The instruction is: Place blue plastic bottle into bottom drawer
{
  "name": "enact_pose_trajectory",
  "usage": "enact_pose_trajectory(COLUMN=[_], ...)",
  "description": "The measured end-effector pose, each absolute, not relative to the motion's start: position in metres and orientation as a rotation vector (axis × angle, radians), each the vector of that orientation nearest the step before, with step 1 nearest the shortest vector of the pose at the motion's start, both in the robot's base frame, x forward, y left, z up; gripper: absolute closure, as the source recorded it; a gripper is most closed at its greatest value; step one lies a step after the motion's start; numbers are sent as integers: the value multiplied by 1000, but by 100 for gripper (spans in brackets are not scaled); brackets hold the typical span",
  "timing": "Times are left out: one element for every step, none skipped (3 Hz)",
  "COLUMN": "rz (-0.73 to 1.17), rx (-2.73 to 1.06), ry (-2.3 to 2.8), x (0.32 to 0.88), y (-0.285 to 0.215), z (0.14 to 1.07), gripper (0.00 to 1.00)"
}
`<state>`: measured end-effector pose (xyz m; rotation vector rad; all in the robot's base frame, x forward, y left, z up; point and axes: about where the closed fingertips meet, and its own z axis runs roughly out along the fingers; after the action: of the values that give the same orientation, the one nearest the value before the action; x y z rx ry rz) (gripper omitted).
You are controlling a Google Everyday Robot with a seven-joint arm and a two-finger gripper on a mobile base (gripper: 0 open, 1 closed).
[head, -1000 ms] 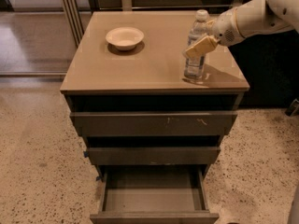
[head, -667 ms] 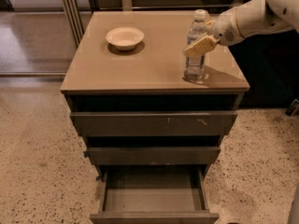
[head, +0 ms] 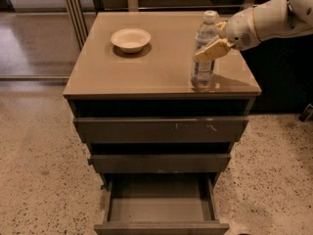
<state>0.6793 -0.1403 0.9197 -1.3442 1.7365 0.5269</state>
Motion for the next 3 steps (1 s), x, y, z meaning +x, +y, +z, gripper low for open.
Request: enact_pose_trajectory(rz=[637, 835, 832], rx=[-1407, -1479, -1479], ry=[1628, 1546, 1551], x=[631, 564, 565], y=[-136, -130, -127], z=[941, 961, 956], gripper=[100, 100, 100])
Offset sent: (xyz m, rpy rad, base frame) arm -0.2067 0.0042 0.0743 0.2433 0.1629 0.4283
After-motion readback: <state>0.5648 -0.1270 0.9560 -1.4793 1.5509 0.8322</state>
